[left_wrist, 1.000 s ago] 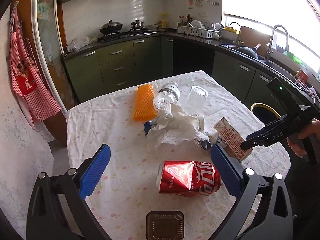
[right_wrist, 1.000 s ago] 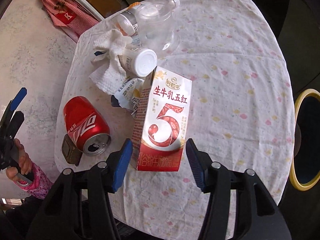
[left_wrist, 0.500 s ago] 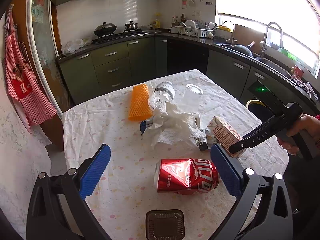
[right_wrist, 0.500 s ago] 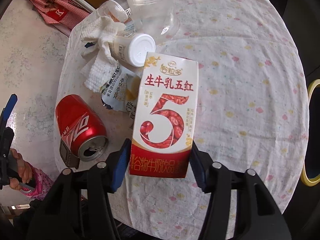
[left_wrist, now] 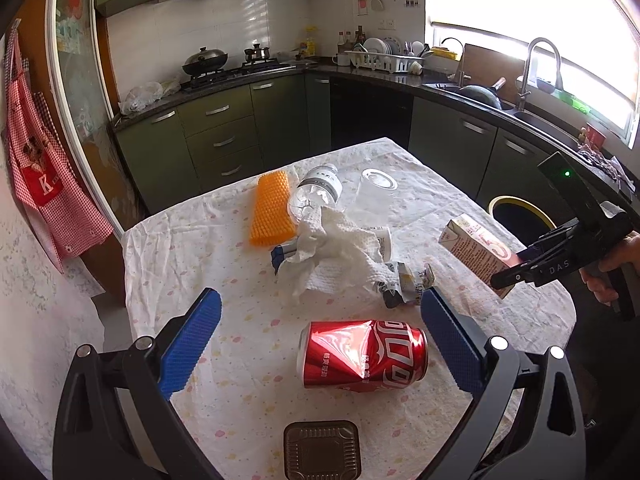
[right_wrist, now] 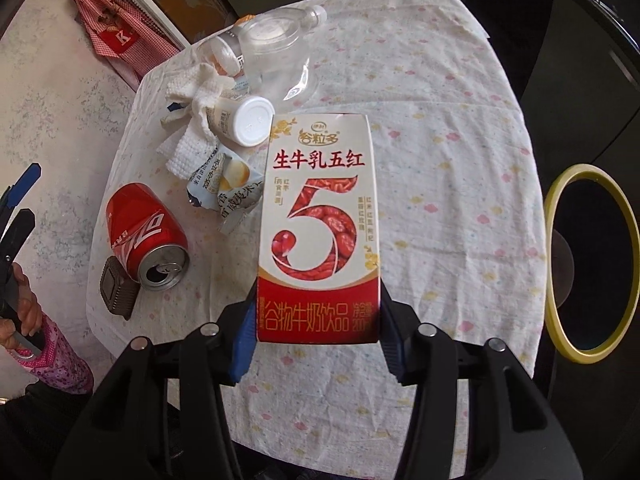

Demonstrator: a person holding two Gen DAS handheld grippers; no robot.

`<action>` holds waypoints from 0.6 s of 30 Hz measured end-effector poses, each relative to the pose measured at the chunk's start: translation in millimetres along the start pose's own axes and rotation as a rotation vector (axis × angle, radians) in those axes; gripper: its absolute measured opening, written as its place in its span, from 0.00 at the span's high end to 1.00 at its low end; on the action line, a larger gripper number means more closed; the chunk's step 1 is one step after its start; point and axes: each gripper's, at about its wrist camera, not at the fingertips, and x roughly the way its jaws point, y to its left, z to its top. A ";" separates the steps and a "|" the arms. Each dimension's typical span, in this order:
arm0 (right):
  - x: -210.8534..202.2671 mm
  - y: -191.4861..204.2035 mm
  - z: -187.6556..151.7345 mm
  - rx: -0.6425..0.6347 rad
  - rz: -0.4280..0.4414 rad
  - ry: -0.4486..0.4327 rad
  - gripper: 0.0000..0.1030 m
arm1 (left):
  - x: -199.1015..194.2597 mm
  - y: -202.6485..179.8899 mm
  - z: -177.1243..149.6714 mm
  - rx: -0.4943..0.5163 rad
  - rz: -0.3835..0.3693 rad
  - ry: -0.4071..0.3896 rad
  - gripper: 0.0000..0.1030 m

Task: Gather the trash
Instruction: 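Carry the milk carton over the bin and open the right gripper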

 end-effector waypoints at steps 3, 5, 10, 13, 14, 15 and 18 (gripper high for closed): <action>-22.3 -27.9 -4.3 0.050 -0.019 -0.067 0.52 | -0.4 -4.5 0.9 0.003 -0.003 0.000 0.04; -37.8 -53.3 -7.7 0.099 -0.045 -0.110 0.52 | 0.5 -6.9 1.8 0.004 -0.006 0.003 0.04; -59.5 -126.8 -23.1 0.238 -0.129 -0.155 0.52 | 2.5 -15.3 5.7 0.007 -0.005 0.008 0.04; -56.7 -168.9 -29.2 0.316 -0.181 -0.146 0.52 | 4.1 -21.1 7.6 0.004 -0.006 0.009 0.04; -53.6 -185.4 -30.4 0.348 -0.195 -0.139 0.52 | 5.3 -23.0 7.9 0.003 -0.006 0.011 0.04; -48.2 -198.5 -30.9 0.367 -0.209 -0.126 0.52 | 6.7 -24.1 7.6 0.000 -0.006 0.015 0.04; -31.4 -233.5 -30.7 0.416 -0.247 -0.082 0.52 | 11.8 -30.1 6.7 -0.005 -0.003 0.031 0.04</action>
